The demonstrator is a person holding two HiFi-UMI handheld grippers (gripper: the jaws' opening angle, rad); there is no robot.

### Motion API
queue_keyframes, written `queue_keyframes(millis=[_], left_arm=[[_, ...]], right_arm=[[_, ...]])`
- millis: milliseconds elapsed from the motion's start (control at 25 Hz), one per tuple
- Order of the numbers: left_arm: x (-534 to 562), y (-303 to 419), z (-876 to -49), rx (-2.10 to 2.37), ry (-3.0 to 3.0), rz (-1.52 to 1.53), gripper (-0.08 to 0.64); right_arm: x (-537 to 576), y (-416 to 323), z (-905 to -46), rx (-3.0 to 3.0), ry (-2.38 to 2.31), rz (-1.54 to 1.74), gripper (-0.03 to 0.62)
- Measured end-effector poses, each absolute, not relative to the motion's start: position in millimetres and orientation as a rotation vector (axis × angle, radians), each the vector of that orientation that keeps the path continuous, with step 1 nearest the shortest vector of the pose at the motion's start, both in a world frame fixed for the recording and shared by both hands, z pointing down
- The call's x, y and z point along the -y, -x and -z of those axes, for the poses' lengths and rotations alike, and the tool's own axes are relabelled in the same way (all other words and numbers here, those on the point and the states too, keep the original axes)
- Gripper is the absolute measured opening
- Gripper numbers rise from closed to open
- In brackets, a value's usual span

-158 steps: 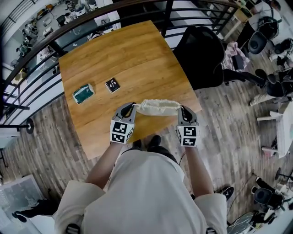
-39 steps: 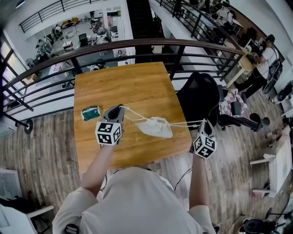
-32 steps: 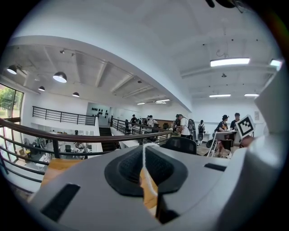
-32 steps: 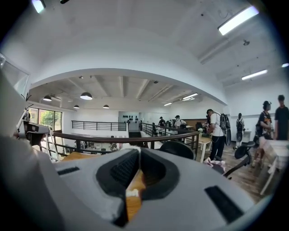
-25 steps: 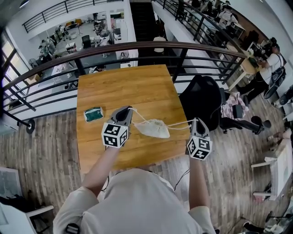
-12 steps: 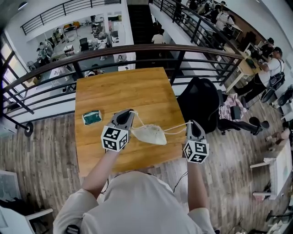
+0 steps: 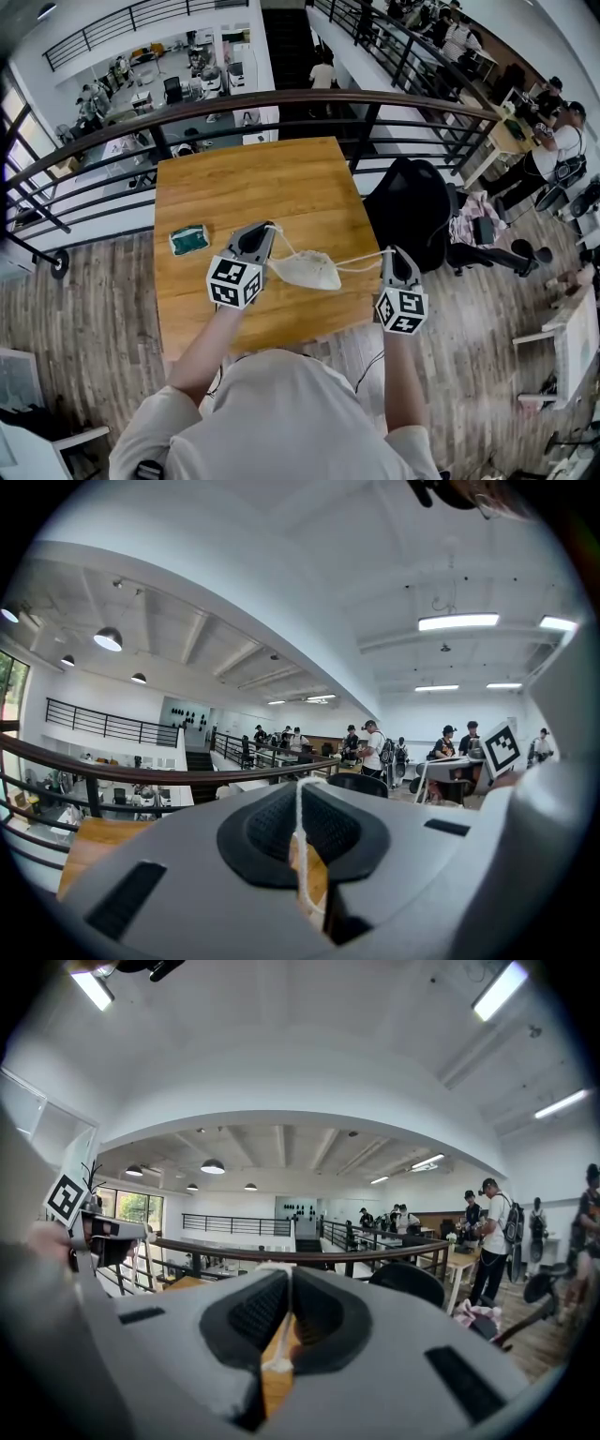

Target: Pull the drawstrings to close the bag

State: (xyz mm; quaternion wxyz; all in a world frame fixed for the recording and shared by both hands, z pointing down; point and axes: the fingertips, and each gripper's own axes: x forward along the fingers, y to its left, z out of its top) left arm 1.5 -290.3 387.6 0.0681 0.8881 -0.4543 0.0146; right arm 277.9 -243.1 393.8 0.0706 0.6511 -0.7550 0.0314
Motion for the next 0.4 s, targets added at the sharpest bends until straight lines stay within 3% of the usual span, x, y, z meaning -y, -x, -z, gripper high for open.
queue_keyframes(millis=[400], left_arm=[[295.3,-3.9,-393.5,1.374,-2.664,-0.042,-0.003]], right_arm=[[245.1,-283.2,-399.8,2.266,-1.945,-0.097,0.003]])
